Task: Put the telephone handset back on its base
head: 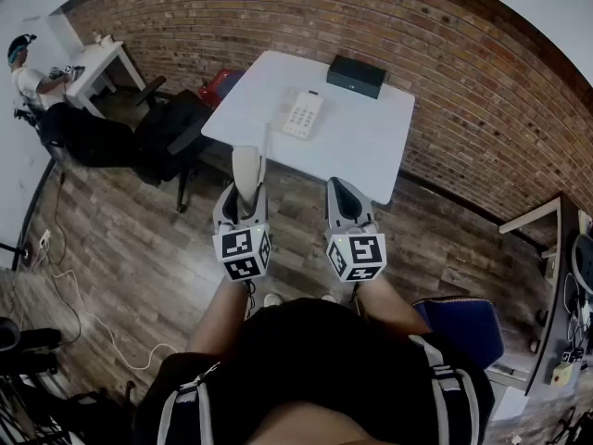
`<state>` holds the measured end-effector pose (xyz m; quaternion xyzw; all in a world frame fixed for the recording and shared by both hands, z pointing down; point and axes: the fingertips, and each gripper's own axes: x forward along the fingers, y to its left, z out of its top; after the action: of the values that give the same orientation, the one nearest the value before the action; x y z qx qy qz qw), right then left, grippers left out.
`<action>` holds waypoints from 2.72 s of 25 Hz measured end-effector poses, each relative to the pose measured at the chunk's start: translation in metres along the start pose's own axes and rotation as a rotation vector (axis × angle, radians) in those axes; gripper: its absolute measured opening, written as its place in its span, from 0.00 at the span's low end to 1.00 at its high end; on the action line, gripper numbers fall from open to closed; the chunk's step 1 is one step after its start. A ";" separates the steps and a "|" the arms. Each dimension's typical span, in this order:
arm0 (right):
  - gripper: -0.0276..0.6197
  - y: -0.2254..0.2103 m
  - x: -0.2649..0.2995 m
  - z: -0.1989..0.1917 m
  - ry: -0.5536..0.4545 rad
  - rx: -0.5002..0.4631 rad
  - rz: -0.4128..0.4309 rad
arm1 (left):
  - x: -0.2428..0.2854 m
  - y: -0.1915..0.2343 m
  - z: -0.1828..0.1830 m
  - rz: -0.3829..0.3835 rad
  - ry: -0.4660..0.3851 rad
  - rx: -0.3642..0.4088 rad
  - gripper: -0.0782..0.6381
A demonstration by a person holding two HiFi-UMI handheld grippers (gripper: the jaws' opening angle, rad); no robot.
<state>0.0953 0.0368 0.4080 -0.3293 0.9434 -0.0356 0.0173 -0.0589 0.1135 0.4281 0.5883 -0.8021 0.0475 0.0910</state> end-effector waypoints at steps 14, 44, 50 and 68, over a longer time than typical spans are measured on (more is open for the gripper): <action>0.04 0.022 0.006 -0.004 0.000 0.010 0.029 | 0.001 0.009 -0.005 -0.027 0.007 -0.021 0.40; 0.04 0.109 0.043 -0.002 -0.019 -0.041 -0.133 | -0.005 0.109 -0.011 -0.178 -0.011 -0.069 0.40; 0.04 0.100 0.056 -0.009 -0.027 -0.020 -0.138 | 0.008 0.110 -0.008 -0.188 -0.014 -0.053 0.40; 0.04 0.006 0.162 -0.023 -0.031 0.033 -0.137 | 0.140 0.090 -0.003 -0.205 0.030 -0.018 0.40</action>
<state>-0.0369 -0.0582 0.4286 -0.3932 0.9176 -0.0471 0.0347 -0.1853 0.0107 0.4617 0.6657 -0.7366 0.0397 0.1126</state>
